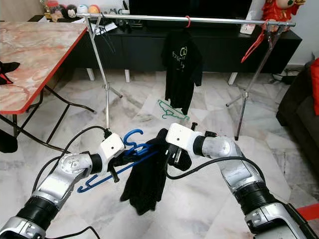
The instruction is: Hang hanger
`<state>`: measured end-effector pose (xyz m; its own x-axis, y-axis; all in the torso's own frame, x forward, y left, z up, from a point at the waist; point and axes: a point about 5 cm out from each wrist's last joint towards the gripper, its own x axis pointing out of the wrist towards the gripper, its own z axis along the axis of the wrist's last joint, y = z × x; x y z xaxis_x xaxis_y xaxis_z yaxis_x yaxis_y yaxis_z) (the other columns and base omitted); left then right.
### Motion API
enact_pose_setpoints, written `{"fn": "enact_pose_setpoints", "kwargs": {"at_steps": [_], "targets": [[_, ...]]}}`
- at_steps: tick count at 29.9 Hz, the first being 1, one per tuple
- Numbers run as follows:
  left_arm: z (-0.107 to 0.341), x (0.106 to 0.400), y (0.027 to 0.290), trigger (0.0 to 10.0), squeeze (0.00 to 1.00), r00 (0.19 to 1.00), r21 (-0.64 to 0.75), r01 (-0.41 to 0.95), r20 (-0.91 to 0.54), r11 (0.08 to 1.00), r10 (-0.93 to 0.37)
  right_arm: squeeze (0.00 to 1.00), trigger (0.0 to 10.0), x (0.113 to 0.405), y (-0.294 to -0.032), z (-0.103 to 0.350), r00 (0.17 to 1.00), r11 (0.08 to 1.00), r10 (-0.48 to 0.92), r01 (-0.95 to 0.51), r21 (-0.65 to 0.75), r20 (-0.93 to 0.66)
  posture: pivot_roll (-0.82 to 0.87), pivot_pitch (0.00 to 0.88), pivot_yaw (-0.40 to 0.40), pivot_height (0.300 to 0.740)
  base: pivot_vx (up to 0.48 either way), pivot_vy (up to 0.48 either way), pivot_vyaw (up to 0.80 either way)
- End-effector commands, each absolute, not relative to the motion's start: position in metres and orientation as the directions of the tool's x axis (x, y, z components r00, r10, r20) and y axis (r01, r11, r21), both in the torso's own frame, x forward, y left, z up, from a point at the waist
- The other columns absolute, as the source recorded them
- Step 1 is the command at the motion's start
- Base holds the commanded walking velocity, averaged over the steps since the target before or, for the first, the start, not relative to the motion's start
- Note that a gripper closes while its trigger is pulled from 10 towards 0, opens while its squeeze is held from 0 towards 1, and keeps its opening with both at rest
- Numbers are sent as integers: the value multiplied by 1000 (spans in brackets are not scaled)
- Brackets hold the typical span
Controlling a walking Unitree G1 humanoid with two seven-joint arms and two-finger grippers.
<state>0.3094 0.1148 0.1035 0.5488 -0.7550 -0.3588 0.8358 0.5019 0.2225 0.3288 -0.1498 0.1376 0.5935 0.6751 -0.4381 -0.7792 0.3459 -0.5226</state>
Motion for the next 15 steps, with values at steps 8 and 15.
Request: {"fn": "enact_pose_setpoints", "kwargs": {"at_steps": [8,15], "targets": [[111,317,108,10000,0,602,220,798,-282,561,-747,0,10000,313,-130,143,465,233,773,-840,-489,-431,-40,68,-48,740,0,0,0],[117,324,101,10000,0,661,232,750,-214,620,-720,0,10000,308,-139,134,472,219,731,-846,-486,-493,-40,68,-48,740,0,0,0]]}}
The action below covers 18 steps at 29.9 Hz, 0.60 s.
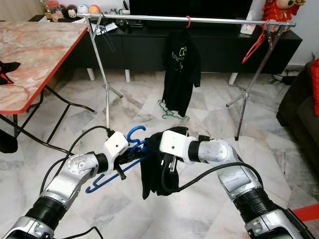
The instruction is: Hang hanger
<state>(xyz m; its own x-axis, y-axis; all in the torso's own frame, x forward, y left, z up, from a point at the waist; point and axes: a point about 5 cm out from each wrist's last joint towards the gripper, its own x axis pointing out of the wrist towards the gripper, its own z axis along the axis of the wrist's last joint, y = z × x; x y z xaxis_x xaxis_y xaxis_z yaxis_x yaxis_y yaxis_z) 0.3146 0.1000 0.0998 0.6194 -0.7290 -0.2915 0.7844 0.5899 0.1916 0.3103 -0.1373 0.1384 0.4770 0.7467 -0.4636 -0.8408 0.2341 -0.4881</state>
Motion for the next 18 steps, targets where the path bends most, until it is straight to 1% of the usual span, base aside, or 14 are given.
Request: {"fn": "enact_pose_setpoints", "kwargs": {"at_steps": [1,5,8,11,12,13,14,18], "targets": [[119,325,101,10000,0,671,228,741,-202,631,-714,0,10000,309,-142,133,488,230,716,-840,-492,-499,-47,64,-49,740,0,0,0],[121,328,103,10000,0,691,217,722,-183,657,-699,0,10000,304,-142,132,479,227,719,-847,-481,-504,-47,64,-49,740,0,0,0],[122,329,104,10000,0,706,219,708,-174,672,-687,0,10000,298,-139,131,450,210,737,-861,-463,-504,-49,61,-51,740,0,0,0],[123,330,104,10000,0,714,201,700,-155,686,-683,0,10000,296,-140,126,450,212,725,-866,-452,-522,-49,60,-52,740,0,0,0],[123,330,102,10000,0,707,193,707,-154,680,-691,455,10000,296,-141,123,449,211,717,-869,-448,-534,-49,58,-53,740,0,0,0],[123,329,101,10000,0,700,188,713,-152,675,-697,780,10000,295,-141,121,447,211,716,-871,-443,-537,-49,58,-53,740,0,0,0],[123,329,101,10000,0,700,188,713,-149,675,-698,1000,10000,295,-141,121,444,210,718,-873,-441,-537,-49,58,-53,740,0,0,0],[124,329,100,10000,0,701,183,712,-138,678,-700,1000,10000,293,-141,120,434,207,723,-878,-431,-538,-52,55,-54,740,0,0,0]]}}
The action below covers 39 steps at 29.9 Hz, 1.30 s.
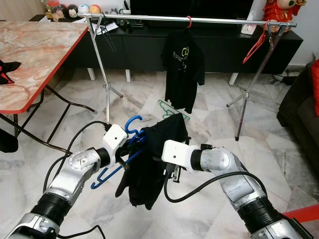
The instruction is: Hang hanger
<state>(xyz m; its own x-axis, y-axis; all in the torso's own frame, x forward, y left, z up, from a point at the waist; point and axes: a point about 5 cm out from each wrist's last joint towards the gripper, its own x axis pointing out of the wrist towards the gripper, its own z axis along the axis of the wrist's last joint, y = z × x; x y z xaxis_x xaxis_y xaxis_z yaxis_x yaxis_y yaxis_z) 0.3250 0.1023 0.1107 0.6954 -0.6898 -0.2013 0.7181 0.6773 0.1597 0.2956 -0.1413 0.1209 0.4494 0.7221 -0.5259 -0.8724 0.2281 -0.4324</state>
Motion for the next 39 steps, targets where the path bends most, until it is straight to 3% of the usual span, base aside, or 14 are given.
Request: {"fn": "enact_pose_setpoints", "kwargs": {"at_steps": [1,13,25,28,29,36,39], "targets": [[125,329,99,10000,0,704,182,709,-130,682,-698,1000,10000,293,-141,120,433,206,722,-879,-430,-540,-52,55,-54,740,0,0,0],[130,331,96,10000,0,715,170,695,-68,698,-696,1000,10000,287,-140,120,425,196,715,-884,-424,-555,-56,57,-56,740,0,0,0],[116,321,108,10000,0,657,176,753,-146,634,-740,1000,10000,320,-179,168,728,433,580,-655,-619,-366,-67,65,-54,740,0,0,0],[115,318,108,10000,0,633,172,773,-157,610,-758,996,10000,323,-187,171,748,437,552,-635,-637,-367,-74,67,-57,740,0,0,0],[114,317,108,10000,0,616,169,787,-159,594,-771,0,10000,325,-189,172,745,427,553,-638,-641,-373,-74,69,-59,740,0,0,0],[114,309,109,10000,0,540,176,840,-180,513,-822,0,10000,324,-196,174,668,312,602,-702,-640,-439,-68,70,-60,740,0,0,0],[114,306,108,10000,0,490,175,870,-199,461,-849,0,10000,314,-195,177,513,199,700,-808,-554,-497,-71,71,-59,740,0,0,0]]}}
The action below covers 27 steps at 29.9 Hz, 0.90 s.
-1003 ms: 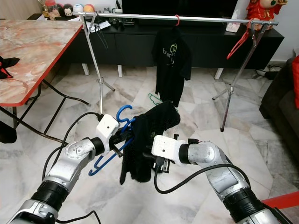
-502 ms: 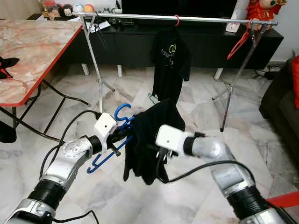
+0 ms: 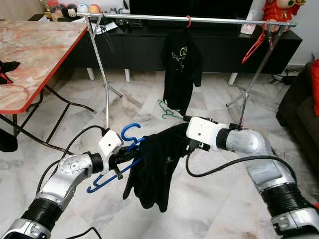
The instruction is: Hang hanger
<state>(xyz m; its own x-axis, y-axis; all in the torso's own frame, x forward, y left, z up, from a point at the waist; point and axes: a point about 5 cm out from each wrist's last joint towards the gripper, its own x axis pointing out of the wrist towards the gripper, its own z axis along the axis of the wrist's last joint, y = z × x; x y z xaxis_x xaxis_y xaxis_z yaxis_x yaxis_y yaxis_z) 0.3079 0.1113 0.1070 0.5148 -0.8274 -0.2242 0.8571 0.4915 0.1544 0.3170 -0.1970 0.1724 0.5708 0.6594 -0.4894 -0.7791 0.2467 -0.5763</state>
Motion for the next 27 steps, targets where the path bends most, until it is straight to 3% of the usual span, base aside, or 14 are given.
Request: {"fn": "enact_pose_setpoints", "kwargs": {"at_steps": [1,4,6,15,27], "targets": [[113,305,108,10000,0,480,172,875,-204,452,-853,0,10000,314,-196,179,503,191,711,-811,-554,-491,-71,71,-59,740,0,0,0],[112,302,108,10000,0,433,167,900,-233,403,-870,0,10000,320,-200,190,487,201,740,-818,-539,-463,-70,70,-58,740,0,0,0],[112,300,107,10000,0,408,162,912,-243,378,-880,0,10000,316,-200,194,422,175,787,-852,-494,-450,-70,70,-58,740,0,0,0],[113,297,110,10000,0,333,222,936,-305,273,-892,0,10000,307,-201,184,214,-23,805,-921,-390,-554,-61,58,-64,740,0,0,0],[121,295,105,10000,0,280,247,946,-303,209,-911,0,10000,308,-187,172,84,-137,817,-933,-332,-570,-51,39,-72,740,0,0,0]]}}
